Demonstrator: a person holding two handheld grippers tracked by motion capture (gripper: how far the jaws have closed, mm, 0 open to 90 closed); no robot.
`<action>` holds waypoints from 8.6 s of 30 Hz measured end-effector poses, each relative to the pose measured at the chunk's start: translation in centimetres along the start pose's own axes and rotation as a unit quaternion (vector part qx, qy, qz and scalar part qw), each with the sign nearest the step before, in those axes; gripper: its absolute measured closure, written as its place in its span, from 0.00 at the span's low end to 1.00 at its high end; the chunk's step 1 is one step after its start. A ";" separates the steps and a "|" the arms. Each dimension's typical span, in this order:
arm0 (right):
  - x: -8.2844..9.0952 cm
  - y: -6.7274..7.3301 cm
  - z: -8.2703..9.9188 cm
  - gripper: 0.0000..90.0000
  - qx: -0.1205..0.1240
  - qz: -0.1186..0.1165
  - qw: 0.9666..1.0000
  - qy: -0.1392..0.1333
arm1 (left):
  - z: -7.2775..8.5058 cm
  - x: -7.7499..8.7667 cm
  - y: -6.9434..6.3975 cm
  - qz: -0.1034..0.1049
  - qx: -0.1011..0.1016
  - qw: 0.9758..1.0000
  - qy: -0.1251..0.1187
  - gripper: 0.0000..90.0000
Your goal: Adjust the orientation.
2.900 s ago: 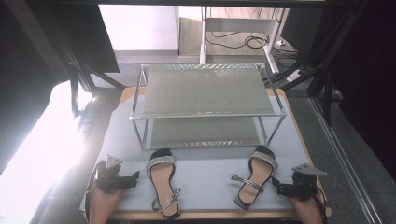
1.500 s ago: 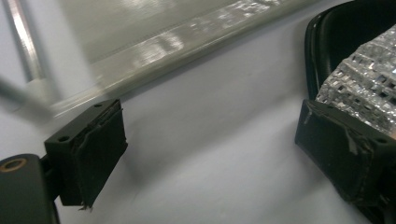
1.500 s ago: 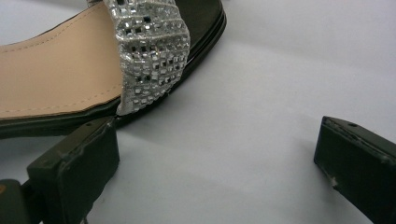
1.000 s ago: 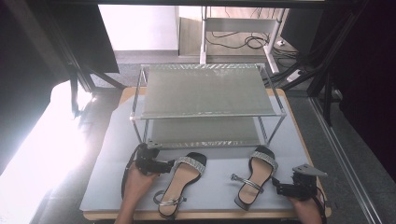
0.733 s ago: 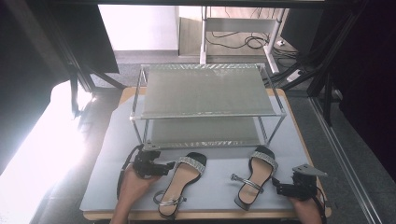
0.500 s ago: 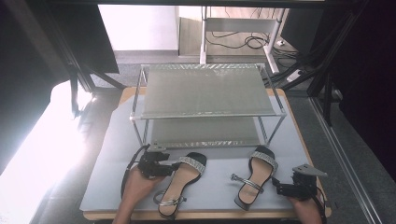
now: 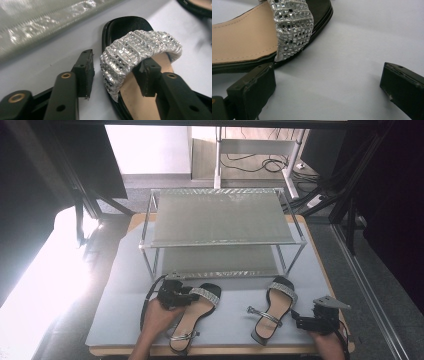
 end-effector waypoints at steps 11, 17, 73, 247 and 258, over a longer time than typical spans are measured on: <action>0.0 0.0 0.0 0.00 0.000 0.000 1.000 0.000 | -0.2 0.1 0.9 0.043 0.073 0.996 0.012 0.75; 0.0 0.0 0.0 0.00 0.000 0.000 1.000 0.000 | -0.8 0.7 0.9 0.046 0.083 0.995 0.017 0.77; 0.0 0.0 0.0 0.00 0.000 0.000 1.000 0.001 | -11.9 12.5 -1.0 0.069 0.075 0.993 -0.054 0.78; 0.0 0.0 0.0 0.00 0.002 -0.001 1.000 -0.002 | -13.9 14.1 4.2 -0.160 -0.047 0.983 -0.080 0.00; 0.0 0.0 0.1 0.00 0.002 -0.001 1.000 -0.001 | -11.4 14.0 2.0 -0.143 -0.062 0.984 -0.088 0.00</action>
Point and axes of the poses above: each handheld gripper's, and its own axes: x roughly backward along the jaws, z roughly out of its underside, y roughly to its left, the point moved 2 cm from there along -x, roughly forward along the jaws, and after that the axes turned 13 degrees about -x, right-handed, at the moved point
